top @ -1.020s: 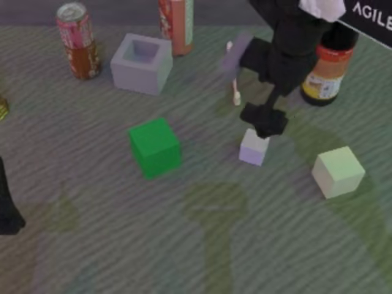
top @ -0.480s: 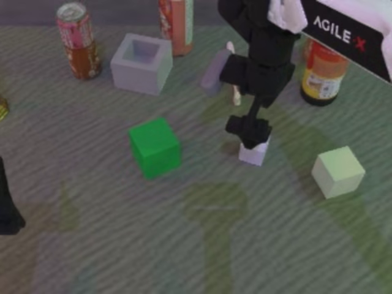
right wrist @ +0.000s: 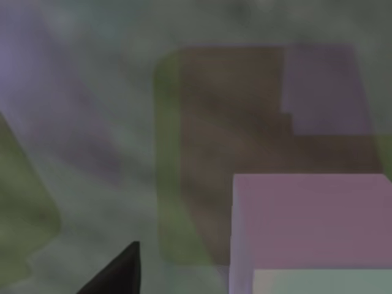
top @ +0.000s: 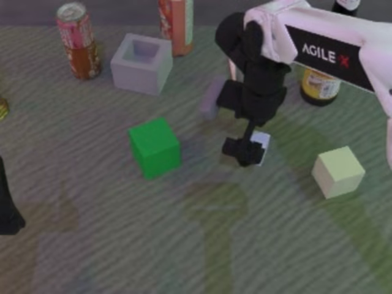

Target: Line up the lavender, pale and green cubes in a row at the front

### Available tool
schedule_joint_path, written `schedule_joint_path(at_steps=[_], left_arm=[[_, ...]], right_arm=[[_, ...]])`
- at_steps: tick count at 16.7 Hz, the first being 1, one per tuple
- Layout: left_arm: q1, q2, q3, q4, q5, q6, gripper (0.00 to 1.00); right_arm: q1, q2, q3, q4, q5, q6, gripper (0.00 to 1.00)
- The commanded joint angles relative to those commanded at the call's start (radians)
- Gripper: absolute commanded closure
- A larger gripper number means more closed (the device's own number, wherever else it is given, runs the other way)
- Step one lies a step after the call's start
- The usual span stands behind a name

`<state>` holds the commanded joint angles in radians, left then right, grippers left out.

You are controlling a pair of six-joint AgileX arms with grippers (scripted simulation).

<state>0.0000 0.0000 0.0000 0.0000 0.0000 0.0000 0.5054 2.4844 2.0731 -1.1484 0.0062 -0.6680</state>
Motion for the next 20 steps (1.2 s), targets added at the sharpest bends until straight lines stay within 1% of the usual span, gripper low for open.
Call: schedule_joint_path(at_steps=[3, 7, 20], left_arm=[[0.0, 0.0, 0.0, 0.0, 0.0, 0.0, 0.0], [0.0, 0.0, 0.0, 0.0, 0.0, 0.0, 0.0], [0.0, 0.0, 0.0, 0.0, 0.0, 0.0, 0.0]], right_arm=[[0.001, 0.02, -0.074, 0.085, 0.0, 0.001, 0.0], [0.001, 0.023, -0.08, 0.092, 0.0, 0.001, 0.0], [0.001, 0.023, -0.08, 0.092, 0.0, 0.001, 0.98]])
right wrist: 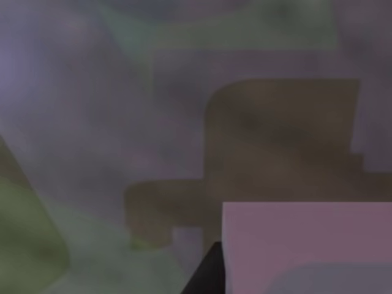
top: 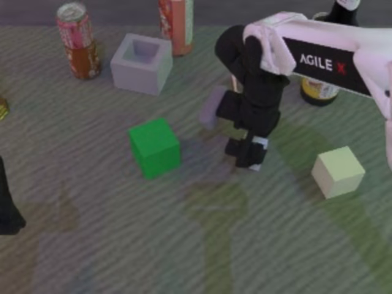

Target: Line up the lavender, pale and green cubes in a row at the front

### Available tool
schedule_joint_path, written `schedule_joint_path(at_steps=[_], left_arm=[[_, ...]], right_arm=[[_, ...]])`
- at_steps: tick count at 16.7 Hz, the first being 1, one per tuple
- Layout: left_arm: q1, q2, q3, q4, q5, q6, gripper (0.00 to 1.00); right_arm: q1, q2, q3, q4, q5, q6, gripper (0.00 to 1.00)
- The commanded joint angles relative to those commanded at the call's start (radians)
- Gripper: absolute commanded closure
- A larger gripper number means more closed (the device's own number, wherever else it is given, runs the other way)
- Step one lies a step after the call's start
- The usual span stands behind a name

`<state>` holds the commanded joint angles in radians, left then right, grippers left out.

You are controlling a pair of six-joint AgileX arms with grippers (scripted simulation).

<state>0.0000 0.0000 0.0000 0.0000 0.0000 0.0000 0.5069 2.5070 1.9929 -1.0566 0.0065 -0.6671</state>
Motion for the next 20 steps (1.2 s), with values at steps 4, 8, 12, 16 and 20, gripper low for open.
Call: schedule_joint_path(at_steps=[4, 8, 12, 16, 20], left_arm=[[0.0, 0.0, 0.0, 0.0, 0.0, 0.0, 0.0], [0.0, 0.0, 0.0, 0.0, 0.0, 0.0, 0.0], [0.0, 0.0, 0.0, 0.0, 0.0, 0.0, 0.0], [0.0, 0.0, 0.0, 0.0, 0.0, 0.0, 0.0], [0.0, 0.0, 0.0, 0.0, 0.0, 0.0, 0.0]], right_arm=[[0.0, 0.0, 0.0, 0.0, 0.0, 0.0, 1.0], [0.0, 0.0, 0.0, 0.0, 0.0, 0.0, 1.0], [0.003, -0.04, 0.038, -0.06, -0.013, 0.01, 1.0], [0.007, -0.064, 0.154, -0.212, -0.013, 0.011, 1.0], [0.009, -0.078, 0.2, -0.262, -0.013, 0.011, 1.0]])
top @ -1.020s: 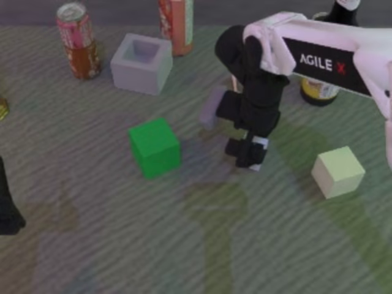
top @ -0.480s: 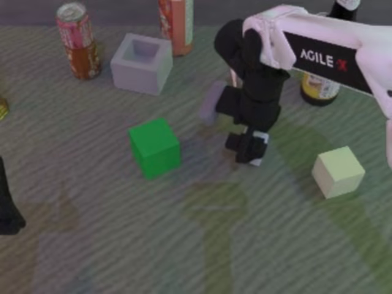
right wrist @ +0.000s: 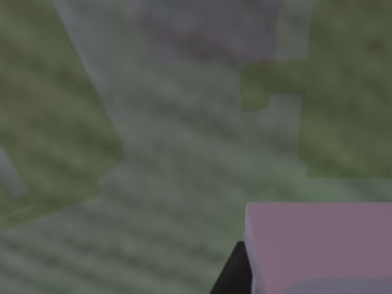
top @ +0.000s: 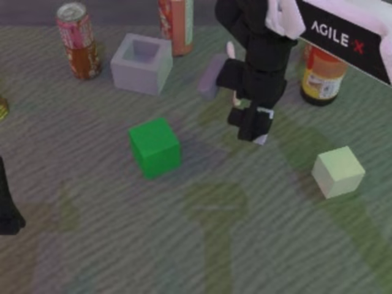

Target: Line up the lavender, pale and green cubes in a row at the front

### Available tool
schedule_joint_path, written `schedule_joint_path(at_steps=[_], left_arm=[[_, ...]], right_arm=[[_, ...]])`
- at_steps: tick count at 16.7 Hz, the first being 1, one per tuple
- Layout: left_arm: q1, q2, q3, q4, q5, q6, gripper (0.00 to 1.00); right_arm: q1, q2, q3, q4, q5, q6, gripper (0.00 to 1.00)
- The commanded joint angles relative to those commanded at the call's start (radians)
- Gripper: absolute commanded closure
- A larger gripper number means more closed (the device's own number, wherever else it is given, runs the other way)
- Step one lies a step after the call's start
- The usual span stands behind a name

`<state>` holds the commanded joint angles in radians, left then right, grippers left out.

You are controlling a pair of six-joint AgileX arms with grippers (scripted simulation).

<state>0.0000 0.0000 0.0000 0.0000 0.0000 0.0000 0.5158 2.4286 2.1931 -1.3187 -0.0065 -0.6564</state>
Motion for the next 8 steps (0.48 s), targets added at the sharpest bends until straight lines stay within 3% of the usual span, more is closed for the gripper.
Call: schedule_joint_path(at_steps=[4, 8], left_arm=[[0.0, 0.0, 0.0, 0.0, 0.0, 0.0, 0.0], [0.0, 0.0, 0.0, 0.0, 0.0, 0.0, 0.0]], right_arm=[[-0.001, -0.01, -0.015, 0.008, 0.0, -0.003, 1.0], [0.037, -0.131, -0.166, 0.058, -0.002, -0.04, 1.0]])
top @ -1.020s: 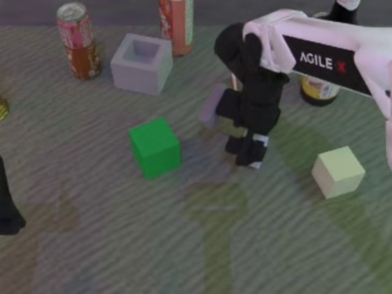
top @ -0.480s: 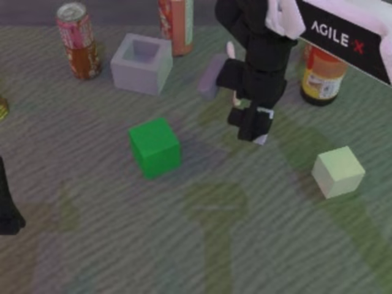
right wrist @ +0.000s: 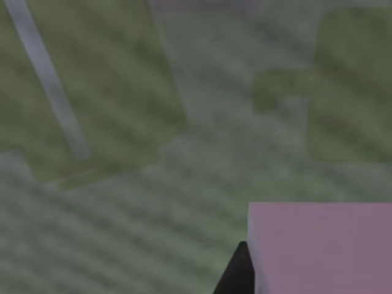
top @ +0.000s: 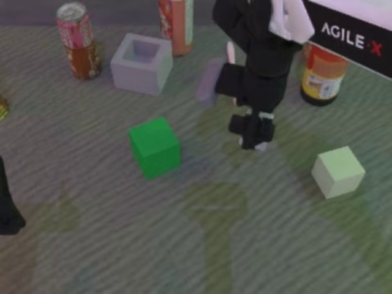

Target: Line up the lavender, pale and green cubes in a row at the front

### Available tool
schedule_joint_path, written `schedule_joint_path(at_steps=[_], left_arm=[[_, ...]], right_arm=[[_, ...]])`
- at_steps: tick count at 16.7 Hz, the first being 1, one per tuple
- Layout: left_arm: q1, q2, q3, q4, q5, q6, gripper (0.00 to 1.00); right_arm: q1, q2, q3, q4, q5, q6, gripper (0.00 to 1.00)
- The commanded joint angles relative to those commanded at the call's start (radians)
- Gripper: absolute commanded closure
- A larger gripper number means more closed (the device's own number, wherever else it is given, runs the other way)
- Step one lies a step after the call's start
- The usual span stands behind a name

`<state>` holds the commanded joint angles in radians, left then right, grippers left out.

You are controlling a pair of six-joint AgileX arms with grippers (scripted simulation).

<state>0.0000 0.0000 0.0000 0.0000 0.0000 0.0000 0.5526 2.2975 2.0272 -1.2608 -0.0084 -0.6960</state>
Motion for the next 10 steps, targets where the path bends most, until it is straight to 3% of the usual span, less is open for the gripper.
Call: schedule_joint_path(at_steps=[10], left_arm=[[0.0, 0.0, 0.0, 0.0, 0.0, 0.0, 0.0]], right_arm=[[0.148, -0.453, -0.673, 0.18, -0.006, -0.145, 1.0]])
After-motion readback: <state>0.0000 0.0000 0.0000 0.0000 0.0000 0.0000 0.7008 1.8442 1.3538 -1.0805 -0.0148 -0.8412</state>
